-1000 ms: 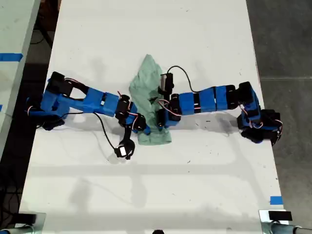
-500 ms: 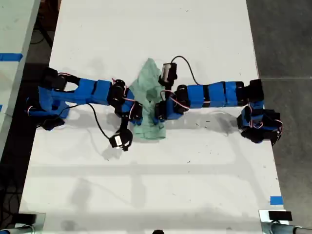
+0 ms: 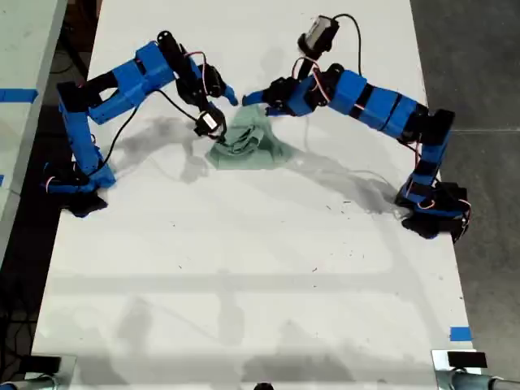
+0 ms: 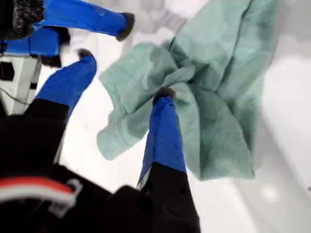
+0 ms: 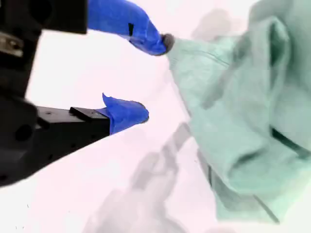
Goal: Fold t shirt
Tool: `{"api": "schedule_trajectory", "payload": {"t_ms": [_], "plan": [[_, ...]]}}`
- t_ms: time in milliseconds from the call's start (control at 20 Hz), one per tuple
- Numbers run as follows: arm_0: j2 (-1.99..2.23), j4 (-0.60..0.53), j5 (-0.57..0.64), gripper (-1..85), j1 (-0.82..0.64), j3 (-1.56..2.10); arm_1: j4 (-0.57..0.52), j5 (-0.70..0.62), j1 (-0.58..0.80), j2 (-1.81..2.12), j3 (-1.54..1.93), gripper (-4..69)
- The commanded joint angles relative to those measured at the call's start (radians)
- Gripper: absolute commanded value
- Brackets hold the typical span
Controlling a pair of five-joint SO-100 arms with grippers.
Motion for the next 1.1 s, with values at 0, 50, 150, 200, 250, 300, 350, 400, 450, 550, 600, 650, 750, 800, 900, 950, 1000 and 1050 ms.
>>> {"api": "schedule_trajectory", "payload": {"t_ms": [0,50,150,200,250,300,350,400,450,550,600,650,750,800,900,950,1000,1050], "plan": [[0.097,0.008,0.095,20.3,-0.126,-0.163,0.077,-0.028,0.153,0.147,-0.083,31.7],[0.129,-0.006,0.104,18.9,-0.158,-0.164,0.112,-0.034,0.199,0.169,-0.086,31.7],[0.186,-0.008,0.135,14.4,-0.198,-0.164,0.196,-0.051,0.262,0.215,-0.089,29.8],[0.206,0.005,0.147,9.3,-0.202,-0.164,0.241,-0.052,0.272,0.232,-0.089,28.9],[0.235,0.029,0.153,3.2,-0.198,-0.16,0.285,-0.06,0.262,0.245,-0.089,28.9],[0.267,0.06,0.153,-0.1,-0.163,-0.147,0.334,-0.061,0.23,0.258,-0.081,28.1],[0.301,0.084,0.16,-0.2,-0.103,-0.123,0.382,-0.057,0.187,0.276,-0.058,9.6],[0.345,0.1,0.161,-0.2,-0.037,-0.069,0.414,-0.041,0.143,0.325,0.008,0.8],[0.428,0.103,0.146,-0.2,0.015,0.034,0.433,-0.04,0.095,0.391,0.083,0.8],[0.67,0.103,0.083,-0.2,0.115,0.23,0.5,-0.021,-0.008,0.566,0.216,0.8],[0.811,0.103,0.037,-0.1,0.186,0.302,0.515,0.003,-0.058,0.684,0.299,0.7],[0.94,0.103,-0.011,2.6,0.265,0.353,0.515,0.043,-0.123,0.816,0.388,0.4],[1.138,0.087,-0.166,-0.1,0.454,0.506,0.518,0.114,-0.239,1.052,0.558,0.3],[1.22,0.054,-0.242,-0.1,0.545,0.614,0.505,0.141,-0.31,1.155,0.66,0.3],[1.468,-0.098,-0.359,0.4,0.703,0.917,0.471,0.264,-0.445,1.359,0.891,0.2],[1.621,-0.156,-0.4,0.2,0.756,1.08,0.439,0.341,-0.512,1.477,1.009,0.2],[1.805,-0.238,-0.407,0.0,0.799,1.23,0.39,0.397,-0.589,1.606,1.127,0.2],[2.01,-0.393,-0.324,0.5,0.839,1.39,0.331,0.407,-0.641,1.736,1.259,0.8]]}}
